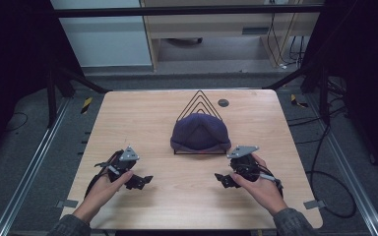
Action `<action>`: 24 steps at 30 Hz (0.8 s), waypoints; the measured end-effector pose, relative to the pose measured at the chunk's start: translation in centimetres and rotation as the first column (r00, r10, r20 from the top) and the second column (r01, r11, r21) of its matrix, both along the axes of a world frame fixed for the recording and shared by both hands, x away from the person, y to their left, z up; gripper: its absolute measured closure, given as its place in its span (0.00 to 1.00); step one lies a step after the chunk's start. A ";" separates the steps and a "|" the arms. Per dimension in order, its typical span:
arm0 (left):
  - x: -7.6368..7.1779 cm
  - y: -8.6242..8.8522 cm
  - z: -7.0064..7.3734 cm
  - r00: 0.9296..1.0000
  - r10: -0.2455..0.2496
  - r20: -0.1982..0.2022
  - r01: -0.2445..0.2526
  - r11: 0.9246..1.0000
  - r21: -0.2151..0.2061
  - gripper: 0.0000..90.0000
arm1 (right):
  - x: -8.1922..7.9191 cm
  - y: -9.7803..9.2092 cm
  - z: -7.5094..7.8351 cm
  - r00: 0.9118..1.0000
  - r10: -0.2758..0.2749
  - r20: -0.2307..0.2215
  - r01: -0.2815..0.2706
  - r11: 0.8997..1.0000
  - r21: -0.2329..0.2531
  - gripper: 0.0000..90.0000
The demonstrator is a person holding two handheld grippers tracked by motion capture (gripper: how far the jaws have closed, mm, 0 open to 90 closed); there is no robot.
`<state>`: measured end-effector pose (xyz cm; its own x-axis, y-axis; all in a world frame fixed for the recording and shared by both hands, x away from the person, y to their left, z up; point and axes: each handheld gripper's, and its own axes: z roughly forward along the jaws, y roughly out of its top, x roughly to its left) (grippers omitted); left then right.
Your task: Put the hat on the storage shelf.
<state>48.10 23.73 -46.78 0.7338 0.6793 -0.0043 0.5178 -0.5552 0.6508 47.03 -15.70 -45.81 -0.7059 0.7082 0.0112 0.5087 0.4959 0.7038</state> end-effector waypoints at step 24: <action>0.6 1.6 -2.8 0.998 0.042 -0.038 -0.040 0.997 0.063 0.02 | 0.8 1.2 -4.4 0.997 -0.044 -0.059 0.043 0.999 -0.018 0.09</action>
